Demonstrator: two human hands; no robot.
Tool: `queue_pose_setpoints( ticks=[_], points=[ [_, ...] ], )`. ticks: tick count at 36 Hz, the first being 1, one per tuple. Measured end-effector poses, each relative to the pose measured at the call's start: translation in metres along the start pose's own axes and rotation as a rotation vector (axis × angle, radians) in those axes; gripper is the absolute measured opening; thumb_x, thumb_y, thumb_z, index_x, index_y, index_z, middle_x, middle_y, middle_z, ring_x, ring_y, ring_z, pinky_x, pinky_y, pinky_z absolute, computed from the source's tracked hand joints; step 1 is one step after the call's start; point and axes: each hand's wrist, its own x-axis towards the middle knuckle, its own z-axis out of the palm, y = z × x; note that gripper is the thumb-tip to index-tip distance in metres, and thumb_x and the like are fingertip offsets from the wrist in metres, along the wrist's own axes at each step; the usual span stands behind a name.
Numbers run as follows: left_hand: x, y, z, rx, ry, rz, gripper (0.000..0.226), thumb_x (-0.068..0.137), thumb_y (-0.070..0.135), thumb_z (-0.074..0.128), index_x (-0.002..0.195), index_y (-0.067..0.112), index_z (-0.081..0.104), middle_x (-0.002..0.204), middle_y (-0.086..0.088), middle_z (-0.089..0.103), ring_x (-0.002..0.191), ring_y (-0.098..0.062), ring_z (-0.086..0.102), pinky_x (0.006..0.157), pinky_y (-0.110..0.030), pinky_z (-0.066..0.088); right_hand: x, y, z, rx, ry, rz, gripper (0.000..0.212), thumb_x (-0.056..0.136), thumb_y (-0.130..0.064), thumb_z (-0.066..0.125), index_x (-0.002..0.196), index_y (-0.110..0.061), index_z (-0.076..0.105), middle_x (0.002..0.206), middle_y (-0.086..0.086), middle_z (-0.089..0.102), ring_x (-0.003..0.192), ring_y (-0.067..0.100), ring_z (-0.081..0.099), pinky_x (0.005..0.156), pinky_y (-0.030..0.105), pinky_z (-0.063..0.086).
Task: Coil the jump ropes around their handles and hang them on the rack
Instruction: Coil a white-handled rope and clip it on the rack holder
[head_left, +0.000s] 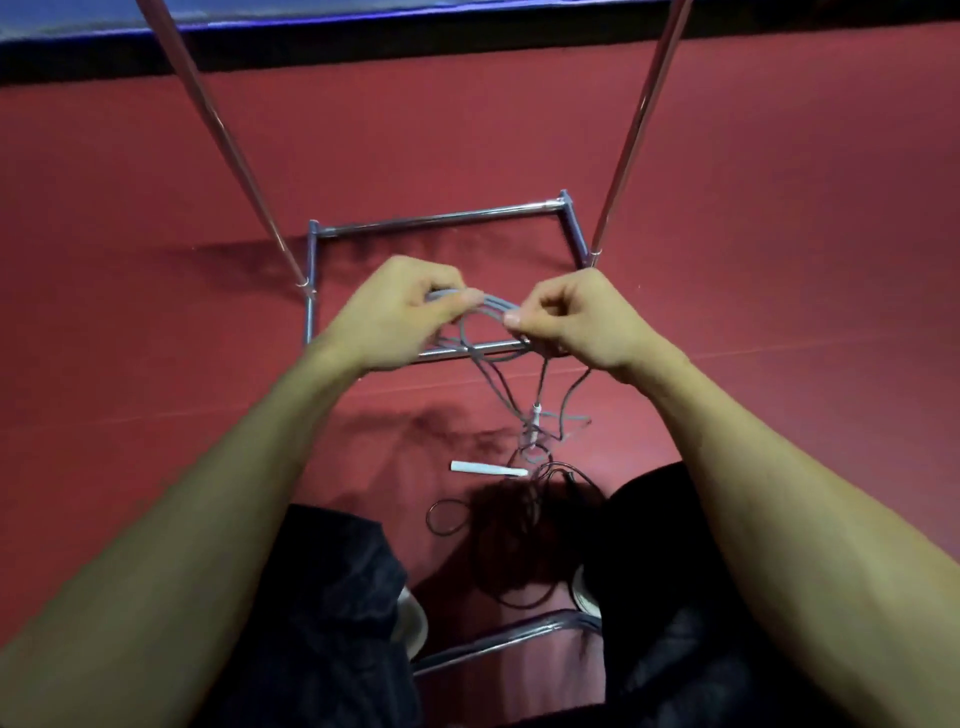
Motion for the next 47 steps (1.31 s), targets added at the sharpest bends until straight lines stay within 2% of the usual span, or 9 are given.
queue_pose_setpoints(
  ticks=[8, 13, 18, 22, 25, 28, 35, 40, 47],
  points=[
    [0.005, -0.044, -0.063, -0.624, 0.709, -0.274, 0.046, 0.096, 0.019, 0.058, 0.05, 0.02, 0.055, 0.045, 0.008, 0.043, 0.037, -0.007, 0.033, 0.044, -0.024, 0.036, 0.007, 0.043, -0.029, -0.43, 0.148, 0.034, 0.038, 0.091, -0.023, 0.068, 0.062, -0.01, 0.047, 0.055, 0.003, 0.045, 0.051, 0.011, 0.036, 0.053, 0.029, 0.032],
    [-0.003, -0.062, -0.04, -0.09, 0.183, -0.452, 0.014, 0.092, 0.021, 0.065, 0.088, 0.008, 0.068, 0.075, -0.005, 0.063, 0.068, -0.019, 0.054, 0.063, -0.029, 0.039, 0.004, 0.037, -0.016, -0.212, 0.182, 0.041, 0.036, 0.097, -0.018, 0.06, 0.064, -0.01, 0.047, 0.054, 0.004, 0.05, 0.046, 0.018, 0.057, 0.05, 0.03, 0.038],
    [-0.001, -0.032, -0.006, 0.244, 0.037, -0.498, 0.085, 0.088, 0.035, 0.068, 0.154, 0.016, 0.017, 0.157, -0.01, 0.013, 0.141, -0.028, 0.031, 0.115, -0.029, 0.022, 0.005, 0.018, 0.006, -0.116, 0.087, -0.036, 0.026, 0.096, -0.017, 0.061, 0.07, -0.015, 0.062, 0.059, 0.011, 0.059, 0.057, 0.017, 0.056, 0.06, 0.038, 0.044],
    [-0.002, 0.007, 0.02, 0.242, -0.053, 0.012, 0.06, 0.079, 0.014, 0.039, 0.138, 0.012, 0.047, 0.137, -0.007, 0.051, 0.132, -0.028, 0.043, 0.111, -0.028, 0.028, 0.005, -0.008, 0.02, -0.053, -0.103, -0.071, 0.025, 0.094, -0.007, 0.061, 0.069, -0.006, 0.063, 0.057, 0.012, 0.061, 0.054, 0.019, 0.066, 0.057, 0.031, 0.043],
    [-0.004, 0.023, 0.022, -0.007, -0.117, -0.088, 0.047, 0.074, 0.007, 0.033, 0.113, 0.016, 0.056, 0.085, -0.006, 0.068, 0.075, -0.025, 0.063, 0.067, -0.033, 0.051, 0.003, -0.022, 0.018, -0.041, -0.088, -0.107, 0.023, 0.092, -0.006, 0.064, 0.069, -0.002, 0.066, 0.051, 0.001, 0.057, 0.049, 0.013, 0.051, 0.053, 0.024, 0.04],
    [-0.004, 0.022, 0.016, -0.173, -0.078, -0.166, 0.027, 0.097, 0.003, 0.034, 0.113, 0.014, 0.052, 0.059, -0.004, 0.051, 0.045, -0.011, 0.04, 0.048, -0.025, 0.034, 0.002, -0.027, 0.011, -0.043, -0.06, -0.111, 0.029, 0.092, -0.008, 0.065, 0.063, -0.012, 0.062, 0.05, -0.003, 0.051, 0.05, 0.009, 0.039, 0.05, 0.024, 0.034],
    [-0.011, 0.032, -0.01, -0.141, 0.137, -0.053, 0.008, 0.083, 0.018, 0.076, 0.081, 0.019, 0.068, 0.06, -0.011, 0.061, 0.05, -0.011, 0.039, 0.05, -0.025, 0.03, -0.001, -0.041, 0.008, -0.139, -0.138, -0.129, 0.025, 0.089, -0.01, 0.069, 0.066, -0.011, 0.059, 0.051, -0.002, 0.054, 0.045, 0.004, 0.044, 0.048, 0.019, 0.035],
    [-0.016, 0.021, -0.042, -0.183, 0.484, -0.104, 0.017, 0.079, 0.012, 0.078, 0.069, 0.018, 0.067, 0.047, 0.019, 0.057, 0.047, 0.006, 0.046, 0.05, -0.012, 0.035, -0.001, -0.037, -0.005, -0.427, -0.082, -0.159, 0.038, 0.086, -0.015, 0.073, 0.06, -0.025, 0.048, 0.053, -0.01, 0.04, 0.048, 0.003, 0.036, 0.052, 0.024, 0.026],
    [-0.024, 0.008, -0.044, -0.167, 0.521, -0.208, 0.024, 0.082, 0.021, 0.077, 0.062, 0.022, 0.063, 0.05, 0.005, 0.049, 0.049, -0.006, 0.035, 0.049, -0.023, 0.027, -0.004, -0.037, -0.005, -0.289, -0.137, -0.091, 0.024, 0.091, -0.019, 0.069, 0.069, -0.017, 0.058, 0.061, 0.004, 0.05, 0.056, 0.011, 0.041, 0.056, 0.028, 0.034]
  ],
)
